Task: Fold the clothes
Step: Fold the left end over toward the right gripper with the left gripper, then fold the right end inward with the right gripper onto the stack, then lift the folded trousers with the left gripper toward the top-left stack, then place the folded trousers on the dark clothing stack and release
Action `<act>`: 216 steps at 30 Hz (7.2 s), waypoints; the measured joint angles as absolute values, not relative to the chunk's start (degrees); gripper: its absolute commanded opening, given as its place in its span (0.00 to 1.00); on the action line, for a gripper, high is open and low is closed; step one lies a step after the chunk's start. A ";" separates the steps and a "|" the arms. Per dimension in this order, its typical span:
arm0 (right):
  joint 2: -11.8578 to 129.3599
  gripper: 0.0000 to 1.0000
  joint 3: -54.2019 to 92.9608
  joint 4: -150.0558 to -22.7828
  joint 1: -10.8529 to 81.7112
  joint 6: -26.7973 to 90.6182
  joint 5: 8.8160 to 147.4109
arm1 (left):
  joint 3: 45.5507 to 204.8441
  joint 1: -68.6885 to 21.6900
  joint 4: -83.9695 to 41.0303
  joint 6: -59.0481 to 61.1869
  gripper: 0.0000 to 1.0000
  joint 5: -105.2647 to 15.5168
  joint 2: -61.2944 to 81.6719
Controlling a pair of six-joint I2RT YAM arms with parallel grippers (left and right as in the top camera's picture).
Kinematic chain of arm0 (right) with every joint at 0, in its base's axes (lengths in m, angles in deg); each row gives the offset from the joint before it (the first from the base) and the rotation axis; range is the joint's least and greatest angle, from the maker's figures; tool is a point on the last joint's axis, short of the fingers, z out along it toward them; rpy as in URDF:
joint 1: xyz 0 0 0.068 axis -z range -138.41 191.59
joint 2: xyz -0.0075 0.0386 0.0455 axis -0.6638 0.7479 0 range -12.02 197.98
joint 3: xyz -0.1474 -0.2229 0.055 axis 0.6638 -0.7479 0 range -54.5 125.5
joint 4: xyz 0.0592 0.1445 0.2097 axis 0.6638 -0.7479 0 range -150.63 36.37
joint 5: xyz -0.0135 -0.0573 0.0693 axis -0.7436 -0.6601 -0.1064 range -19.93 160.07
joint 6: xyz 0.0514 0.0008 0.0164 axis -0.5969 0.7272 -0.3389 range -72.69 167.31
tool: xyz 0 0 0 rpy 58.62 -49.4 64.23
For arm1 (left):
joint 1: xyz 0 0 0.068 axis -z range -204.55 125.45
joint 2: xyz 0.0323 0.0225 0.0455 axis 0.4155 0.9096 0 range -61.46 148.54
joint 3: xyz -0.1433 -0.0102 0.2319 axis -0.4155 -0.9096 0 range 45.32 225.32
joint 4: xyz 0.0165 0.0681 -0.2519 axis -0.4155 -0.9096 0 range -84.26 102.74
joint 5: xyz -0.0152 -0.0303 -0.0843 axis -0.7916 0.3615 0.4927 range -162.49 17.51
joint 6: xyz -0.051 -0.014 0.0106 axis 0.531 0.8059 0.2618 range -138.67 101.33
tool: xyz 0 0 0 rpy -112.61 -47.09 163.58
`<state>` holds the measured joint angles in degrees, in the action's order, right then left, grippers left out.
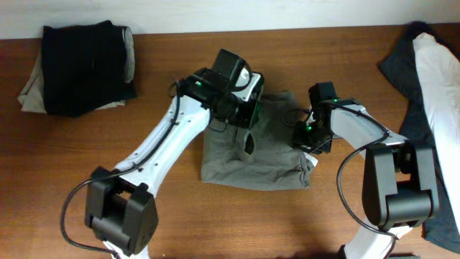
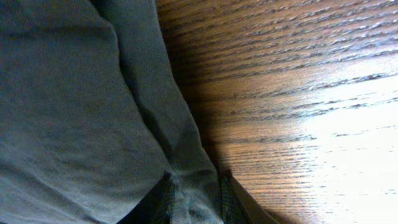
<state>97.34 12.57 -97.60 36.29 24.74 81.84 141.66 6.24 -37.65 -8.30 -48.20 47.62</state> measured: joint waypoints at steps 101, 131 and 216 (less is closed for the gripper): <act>86.52 0.99 25.25 -127.52 37.28 30.77 79.98 | 145.39 -3.10 -54.99 -13.45 0.99 -57.14 56.19; 83.92 0.99 27.59 -128.00 37.28 31.47 79.35 | 123.93 -3.12 -20.32 -3.68 0.01 -23.89 64.78; 83.92 0.99 27.59 -134.01 37.28 32.30 78.91 | 181.85 -41.78 -49.09 -24.80 0.01 -60.94 82.59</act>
<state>83.92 27.59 -134.01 37.28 32.30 78.91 181.85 -41.78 -49.09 -24.80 -60.94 82.59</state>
